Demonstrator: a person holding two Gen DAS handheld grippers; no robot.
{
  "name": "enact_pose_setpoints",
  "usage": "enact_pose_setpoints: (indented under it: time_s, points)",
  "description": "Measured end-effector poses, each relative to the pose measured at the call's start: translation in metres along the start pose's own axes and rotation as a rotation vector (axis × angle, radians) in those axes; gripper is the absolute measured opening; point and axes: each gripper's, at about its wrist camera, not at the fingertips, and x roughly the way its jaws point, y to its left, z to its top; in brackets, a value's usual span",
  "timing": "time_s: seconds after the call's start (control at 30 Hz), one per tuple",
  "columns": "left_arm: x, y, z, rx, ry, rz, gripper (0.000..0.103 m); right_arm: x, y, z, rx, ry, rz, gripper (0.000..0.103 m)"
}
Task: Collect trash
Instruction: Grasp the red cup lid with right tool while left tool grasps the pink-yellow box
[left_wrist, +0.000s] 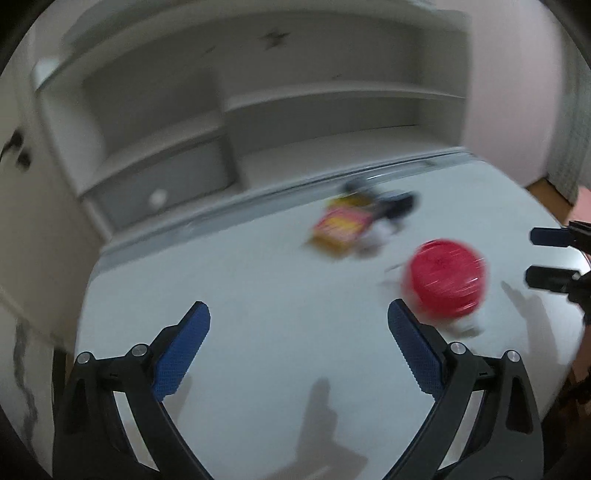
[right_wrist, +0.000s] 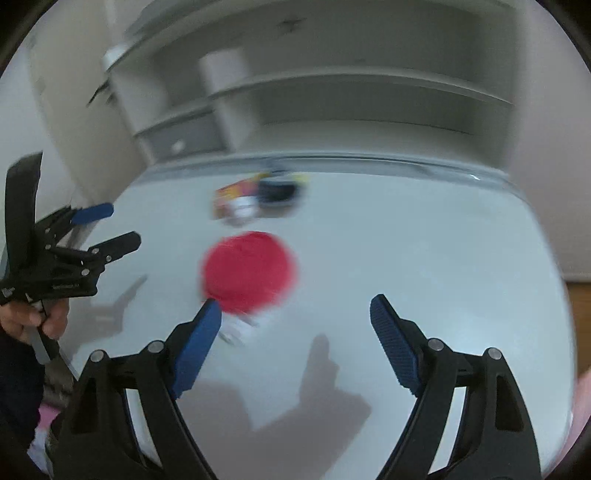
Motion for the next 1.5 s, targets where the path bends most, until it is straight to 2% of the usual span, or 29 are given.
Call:
enact_pose_setpoints:
  time_s: [0.1, 0.17, 0.27, 0.4, 0.53, 0.67, 0.87, 0.93, 1.07, 1.27, 1.33, 1.4, 1.47, 1.5]
  points:
    - [0.008, 0.024, -0.011, -0.028, 0.025, 0.010, 0.094, 0.032, 0.029, 0.018, -0.074, 0.032, -0.013, 0.080]
    - [0.018, 0.038, -0.012, -0.028, 0.033, 0.007, 0.094, 0.044, 0.034, 0.021, -0.084, 0.049, -0.009, 0.080]
    - [0.031, 0.043, -0.010, -0.023, 0.039, -0.017, 0.094, 0.060, 0.037, 0.028, -0.087, 0.073, -0.020, 0.080]
    - [0.046, 0.030, 0.004, -0.003, 0.039, -0.069, 0.094, 0.075, 0.036, 0.027, -0.088, 0.102, -0.030, 0.080]
    - [0.062, 0.016, 0.017, 0.024, 0.057, -0.086, 0.094, 0.065, 0.035, 0.027, -0.085, 0.064, -0.031, 0.076]
    - [0.081, -0.002, 0.034, 0.070, 0.064, -0.113, 0.094, 0.042, 0.028, 0.027, -0.063, 0.020, -0.009, 0.076]
    - [0.111, -0.021, 0.050, 0.126, 0.086, -0.141, 0.094, 0.019, 0.018, 0.021, -0.043, -0.001, 0.005, 0.076]
    - [0.121, -0.022, 0.052, 0.122, 0.099, -0.121, 0.094, 0.012, 0.012, 0.017, -0.028, -0.006, 0.010, 0.076]
    - [0.134, -0.020, 0.059, 0.086, 0.114, -0.144, 0.094, 0.005, 0.001, 0.013, -0.004, -0.016, 0.003, 0.076]
    - [0.143, -0.028, 0.068, 0.100, 0.105, -0.132, 0.094, -0.002, -0.015, 0.002, 0.032, -0.012, -0.021, 0.076]
    - [0.143, -0.031, 0.070, 0.100, 0.101, -0.126, 0.090, -0.005, -0.019, -0.002, 0.042, -0.010, -0.030, 0.076]
    - [0.143, -0.031, 0.072, 0.070, 0.103, -0.154, 0.064, -0.010, -0.024, -0.007, 0.052, -0.013, -0.043, 0.076]
    - [0.143, -0.035, 0.075, 0.074, 0.101, -0.133, 0.042, -0.016, -0.030, -0.014, 0.067, -0.018, -0.059, 0.076]
    - [0.142, -0.037, 0.075, 0.072, 0.105, -0.118, 0.042, -0.019, -0.032, -0.016, 0.074, -0.020, -0.065, 0.076]
